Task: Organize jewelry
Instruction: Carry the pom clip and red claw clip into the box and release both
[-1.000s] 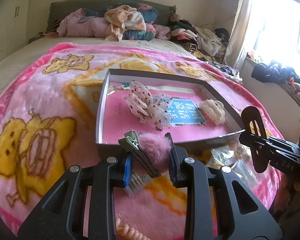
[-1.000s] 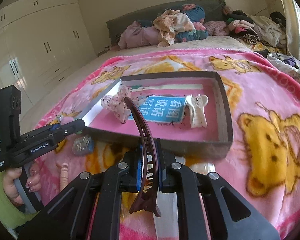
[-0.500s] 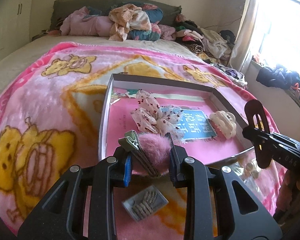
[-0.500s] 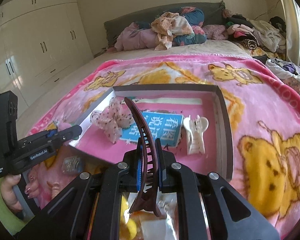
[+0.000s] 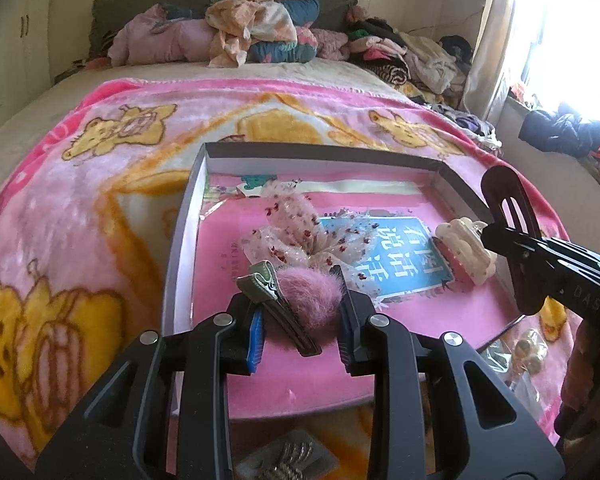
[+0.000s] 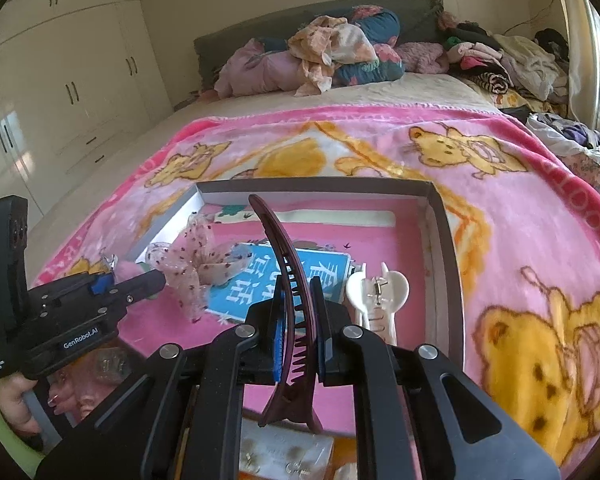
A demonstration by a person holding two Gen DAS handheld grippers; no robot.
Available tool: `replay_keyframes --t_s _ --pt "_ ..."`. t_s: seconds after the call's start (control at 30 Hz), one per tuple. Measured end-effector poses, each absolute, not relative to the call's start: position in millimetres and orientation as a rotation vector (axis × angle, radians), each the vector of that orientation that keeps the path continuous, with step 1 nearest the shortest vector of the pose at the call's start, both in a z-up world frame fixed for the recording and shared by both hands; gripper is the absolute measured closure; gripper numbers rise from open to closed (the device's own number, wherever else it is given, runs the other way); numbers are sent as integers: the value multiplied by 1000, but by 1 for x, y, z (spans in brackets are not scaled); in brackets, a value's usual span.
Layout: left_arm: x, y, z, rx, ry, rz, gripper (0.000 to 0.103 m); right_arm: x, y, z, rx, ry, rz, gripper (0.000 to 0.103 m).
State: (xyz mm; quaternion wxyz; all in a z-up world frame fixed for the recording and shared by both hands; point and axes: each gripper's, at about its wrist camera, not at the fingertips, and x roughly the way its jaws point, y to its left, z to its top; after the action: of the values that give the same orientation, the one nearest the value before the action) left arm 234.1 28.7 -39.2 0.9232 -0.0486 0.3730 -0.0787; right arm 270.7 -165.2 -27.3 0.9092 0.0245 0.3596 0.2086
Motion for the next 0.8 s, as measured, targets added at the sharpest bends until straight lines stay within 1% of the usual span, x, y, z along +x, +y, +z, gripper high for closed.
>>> replay_keyframes --t_s 0.37,0.8 --pt "242 27 -50 -106 798 -158 82 297 -153 -49 60 833 430 92" --pt "240 25 -50 -111 791 -164 81 302 -145 -68 64 897 424 91"
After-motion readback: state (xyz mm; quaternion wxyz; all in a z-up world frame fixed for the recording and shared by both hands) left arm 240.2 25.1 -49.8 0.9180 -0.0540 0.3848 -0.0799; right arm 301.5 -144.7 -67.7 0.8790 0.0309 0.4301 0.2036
